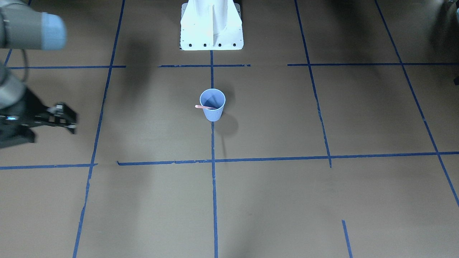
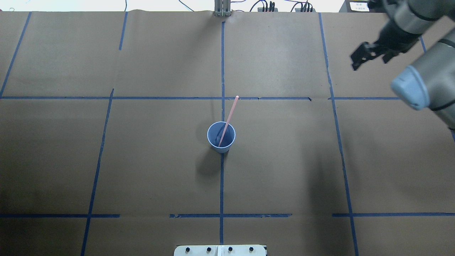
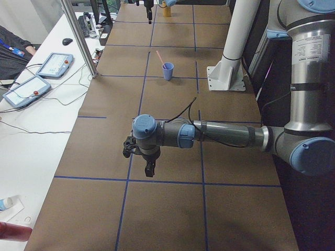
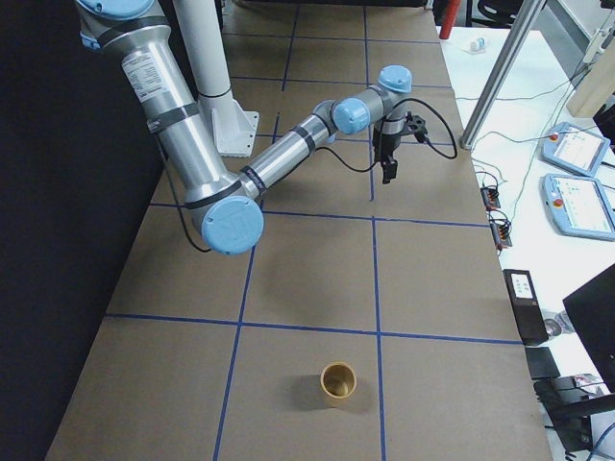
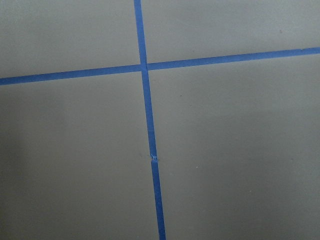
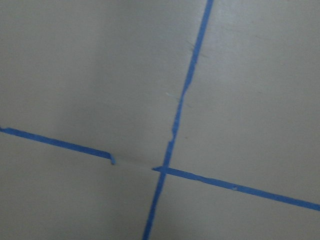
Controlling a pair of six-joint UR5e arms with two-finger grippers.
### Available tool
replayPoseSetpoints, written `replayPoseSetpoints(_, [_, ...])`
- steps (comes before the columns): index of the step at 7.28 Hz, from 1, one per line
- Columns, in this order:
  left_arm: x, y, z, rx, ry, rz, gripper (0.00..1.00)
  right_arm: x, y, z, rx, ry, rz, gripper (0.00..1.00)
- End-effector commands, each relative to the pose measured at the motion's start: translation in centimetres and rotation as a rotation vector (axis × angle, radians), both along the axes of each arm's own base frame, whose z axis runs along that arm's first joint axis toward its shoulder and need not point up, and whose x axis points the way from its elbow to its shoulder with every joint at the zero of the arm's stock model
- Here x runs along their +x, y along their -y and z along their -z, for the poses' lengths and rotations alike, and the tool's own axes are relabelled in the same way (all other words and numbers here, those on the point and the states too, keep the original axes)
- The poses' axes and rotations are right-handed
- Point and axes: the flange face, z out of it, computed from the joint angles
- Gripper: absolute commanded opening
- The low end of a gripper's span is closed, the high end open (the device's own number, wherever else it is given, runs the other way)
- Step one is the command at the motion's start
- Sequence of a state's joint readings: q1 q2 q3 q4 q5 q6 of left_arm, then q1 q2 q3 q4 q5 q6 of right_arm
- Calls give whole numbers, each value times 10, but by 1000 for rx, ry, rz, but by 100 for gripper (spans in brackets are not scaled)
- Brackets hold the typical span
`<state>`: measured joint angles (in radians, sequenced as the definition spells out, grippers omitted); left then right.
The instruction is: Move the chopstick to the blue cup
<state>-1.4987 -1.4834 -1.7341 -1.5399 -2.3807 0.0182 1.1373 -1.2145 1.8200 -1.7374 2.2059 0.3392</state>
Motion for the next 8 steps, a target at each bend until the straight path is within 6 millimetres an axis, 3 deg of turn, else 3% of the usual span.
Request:
replayPoseSetpoints(1, [0, 0, -3, -5, 2, 0, 100, 112, -37, -107, 38, -34, 98, 100])
replayPoseSetpoints(2, [0, 0, -3, -5, 2, -1, 100, 146, -52, -141, 46, -52, 128, 100])
replayPoseSetpoints(3, [0, -1, -3, -2, 3, -1, 100, 173, -85, -189, -11, -68, 121, 100])
replayPoseSetpoints(5, [0, 0, 1, 5, 3, -1, 100, 196, -118, -227, -85, -76, 88, 100])
replayPoseSetpoints(8, [0, -3, 2, 7, 3, -1, 100, 200, -121, -229, -106, -73, 62, 100])
